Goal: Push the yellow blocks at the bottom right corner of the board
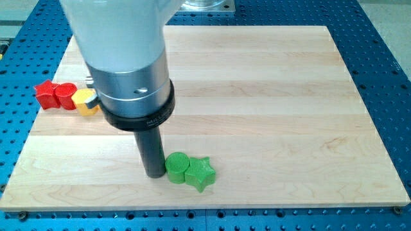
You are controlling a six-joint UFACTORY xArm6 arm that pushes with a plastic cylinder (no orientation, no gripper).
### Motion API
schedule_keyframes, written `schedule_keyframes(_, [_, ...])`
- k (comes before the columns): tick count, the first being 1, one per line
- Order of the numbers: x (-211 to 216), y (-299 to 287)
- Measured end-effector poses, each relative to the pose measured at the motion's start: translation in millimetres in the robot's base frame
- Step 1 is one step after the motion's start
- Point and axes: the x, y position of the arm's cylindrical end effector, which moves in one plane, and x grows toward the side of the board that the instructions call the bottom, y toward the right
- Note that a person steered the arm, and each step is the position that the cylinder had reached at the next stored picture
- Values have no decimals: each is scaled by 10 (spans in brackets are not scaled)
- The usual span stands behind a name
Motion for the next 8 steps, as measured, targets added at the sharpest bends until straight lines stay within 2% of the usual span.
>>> schedule_keyframes(1, [0,337])
schedule_keyframes(2, [0,271])
schedule_keyframes(5, [-119,-1600])
schedule_keyframes(7, [-1207,-1835])
schedule_keyframes(8, [-1294,-1515])
